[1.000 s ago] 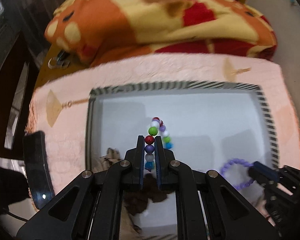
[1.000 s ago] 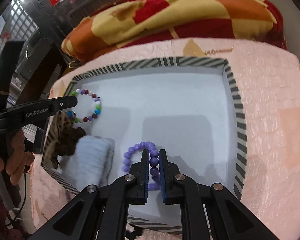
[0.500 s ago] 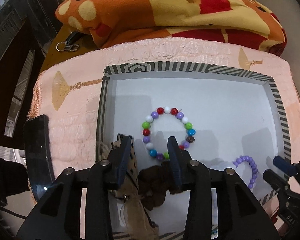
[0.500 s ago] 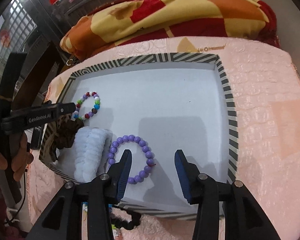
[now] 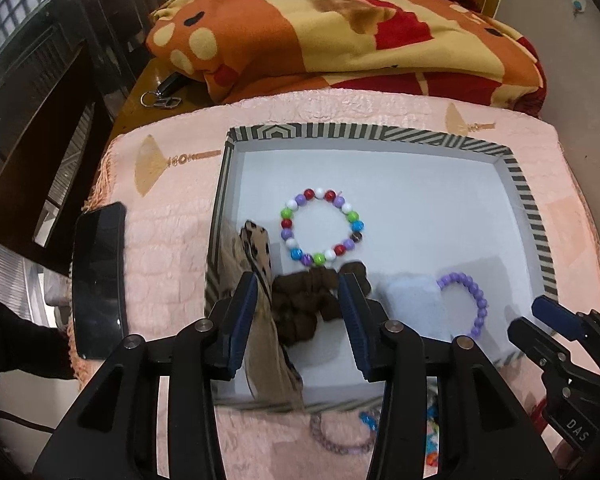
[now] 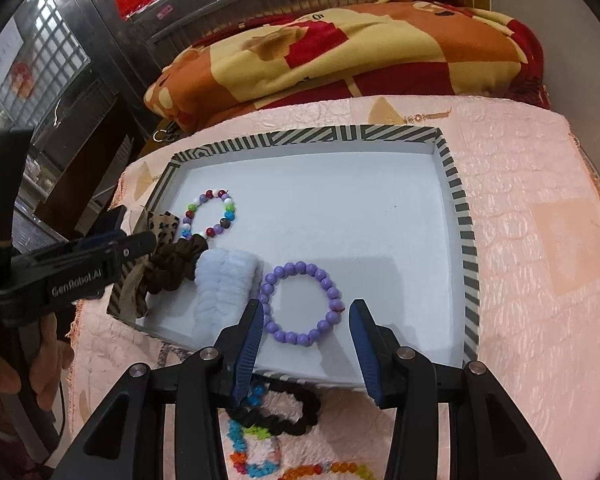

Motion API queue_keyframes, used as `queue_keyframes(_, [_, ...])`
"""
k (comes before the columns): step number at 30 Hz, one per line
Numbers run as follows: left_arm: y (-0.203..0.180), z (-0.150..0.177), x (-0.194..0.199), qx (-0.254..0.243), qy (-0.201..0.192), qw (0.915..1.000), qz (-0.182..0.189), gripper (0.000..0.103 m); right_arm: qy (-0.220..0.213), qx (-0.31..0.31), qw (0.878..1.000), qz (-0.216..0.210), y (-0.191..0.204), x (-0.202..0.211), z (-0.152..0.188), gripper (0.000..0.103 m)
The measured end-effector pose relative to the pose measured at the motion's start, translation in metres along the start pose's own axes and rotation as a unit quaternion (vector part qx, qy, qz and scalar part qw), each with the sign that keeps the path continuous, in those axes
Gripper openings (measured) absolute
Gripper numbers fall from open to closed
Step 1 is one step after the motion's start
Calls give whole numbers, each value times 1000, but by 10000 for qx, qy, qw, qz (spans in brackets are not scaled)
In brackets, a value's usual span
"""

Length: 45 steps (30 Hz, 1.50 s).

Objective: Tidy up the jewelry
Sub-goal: 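Withdraw both tools from the box back over the remaining jewelry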

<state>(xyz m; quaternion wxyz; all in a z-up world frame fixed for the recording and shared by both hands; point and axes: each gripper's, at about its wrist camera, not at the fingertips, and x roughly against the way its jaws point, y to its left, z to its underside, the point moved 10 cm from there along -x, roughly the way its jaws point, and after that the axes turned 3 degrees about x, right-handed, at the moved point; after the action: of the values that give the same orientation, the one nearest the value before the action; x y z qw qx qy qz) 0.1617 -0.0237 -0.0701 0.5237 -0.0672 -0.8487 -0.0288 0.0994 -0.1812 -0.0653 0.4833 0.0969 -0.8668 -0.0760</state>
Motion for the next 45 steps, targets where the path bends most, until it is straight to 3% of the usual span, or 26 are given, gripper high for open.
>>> queue_keyframes(28, [10, 72, 47, 52, -212, 9997, 114, 42, -217, -147, 9996, 135, 28, 41, 44, 44])
queue_keyframes(32, [13, 79, 48, 25, -199, 9997, 102, 42, -223, -184, 9995, 142, 31, 43, 50, 45])
queue_keyframes(36, [18, 86, 49, 37, -156, 9998, 130, 42, -192, -214, 9994, 192, 28, 44, 59, 53])
queue_keyframes(45, [21, 107, 43, 97, 98, 9993, 335, 42, -96, -301, 9989, 349, 11, 49, 82, 53])
